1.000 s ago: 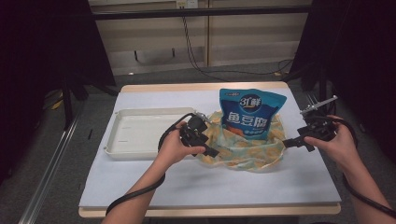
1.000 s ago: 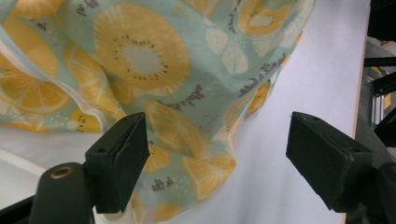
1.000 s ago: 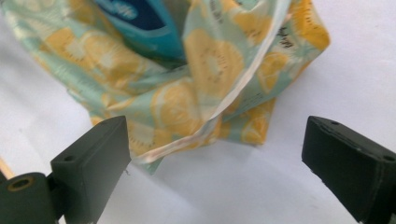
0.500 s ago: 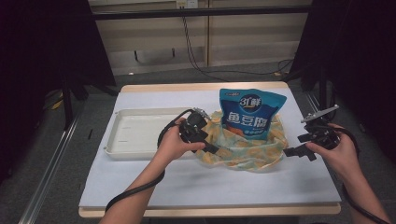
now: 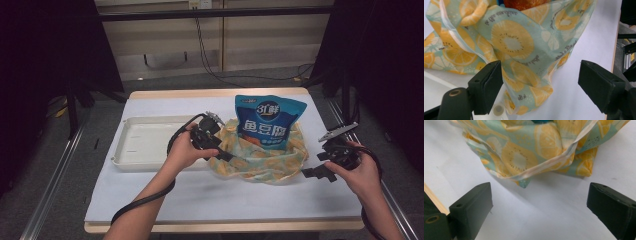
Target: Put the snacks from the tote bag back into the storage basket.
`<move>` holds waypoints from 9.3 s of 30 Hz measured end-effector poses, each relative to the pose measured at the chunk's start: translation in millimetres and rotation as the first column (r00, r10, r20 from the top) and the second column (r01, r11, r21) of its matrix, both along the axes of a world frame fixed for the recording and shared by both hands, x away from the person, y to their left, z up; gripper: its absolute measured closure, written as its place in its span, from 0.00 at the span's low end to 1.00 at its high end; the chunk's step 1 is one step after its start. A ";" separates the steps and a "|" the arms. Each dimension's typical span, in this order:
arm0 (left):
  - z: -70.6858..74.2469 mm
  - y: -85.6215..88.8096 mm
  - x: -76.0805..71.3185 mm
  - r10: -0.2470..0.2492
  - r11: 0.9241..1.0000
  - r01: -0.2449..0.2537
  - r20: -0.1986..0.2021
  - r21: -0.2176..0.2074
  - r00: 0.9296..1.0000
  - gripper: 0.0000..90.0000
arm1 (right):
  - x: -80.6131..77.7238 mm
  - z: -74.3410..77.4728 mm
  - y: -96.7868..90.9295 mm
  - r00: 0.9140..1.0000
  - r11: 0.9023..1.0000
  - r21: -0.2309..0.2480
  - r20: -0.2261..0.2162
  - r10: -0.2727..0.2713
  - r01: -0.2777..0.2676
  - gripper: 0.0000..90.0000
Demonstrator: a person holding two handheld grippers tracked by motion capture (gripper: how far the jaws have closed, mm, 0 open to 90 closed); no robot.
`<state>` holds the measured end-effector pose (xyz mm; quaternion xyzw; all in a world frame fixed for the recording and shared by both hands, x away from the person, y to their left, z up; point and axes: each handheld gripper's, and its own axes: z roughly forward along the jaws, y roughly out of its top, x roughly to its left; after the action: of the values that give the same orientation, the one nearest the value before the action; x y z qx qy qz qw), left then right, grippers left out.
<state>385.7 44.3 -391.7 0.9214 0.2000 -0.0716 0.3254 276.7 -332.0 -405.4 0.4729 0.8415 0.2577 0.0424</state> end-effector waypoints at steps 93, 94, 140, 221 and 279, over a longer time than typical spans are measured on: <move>108.7 -65.6 66.1 -0.094 0.995 0.098 0.161 -0.020 0.983 0.36 | -9.2 -1.4 6.0 1.000 0.999 0.041 0.015 0.027 -0.028 0.07; 108.7 -66.6 66.3 -0.105 0.994 0.109 0.154 -0.021 0.983 0.39 | -9.2 -1.4 6.2 1.000 0.999 0.042 0.014 0.025 -0.025 0.07; 101.7 -99.4 60.8 -0.203 0.978 0.198 0.093 0.065 0.975 0.70 | -8.9 -1.9 5.2 0.999 0.999 0.041 0.033 0.029 -0.031 0.08; 221.0 -73.7 55.7 -0.165 0.986 0.164 0.051 0.017 0.985 1.00 | -8.9 -3.5 4.8 0.999 0.997 0.060 0.038 0.038 -0.040 0.07; 231.5 13.1 65.0 -0.075 0.996 0.074 0.006 0.051 0.997 1.00 | -9.8 -3.7 7.4 0.998 0.998 0.047 0.041 0.042 -0.043 0.07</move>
<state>450.7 57.3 -160.1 0.9365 0.1659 -0.0750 0.2997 266.9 -324.6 -409.1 0.4505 0.8440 0.2881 0.0424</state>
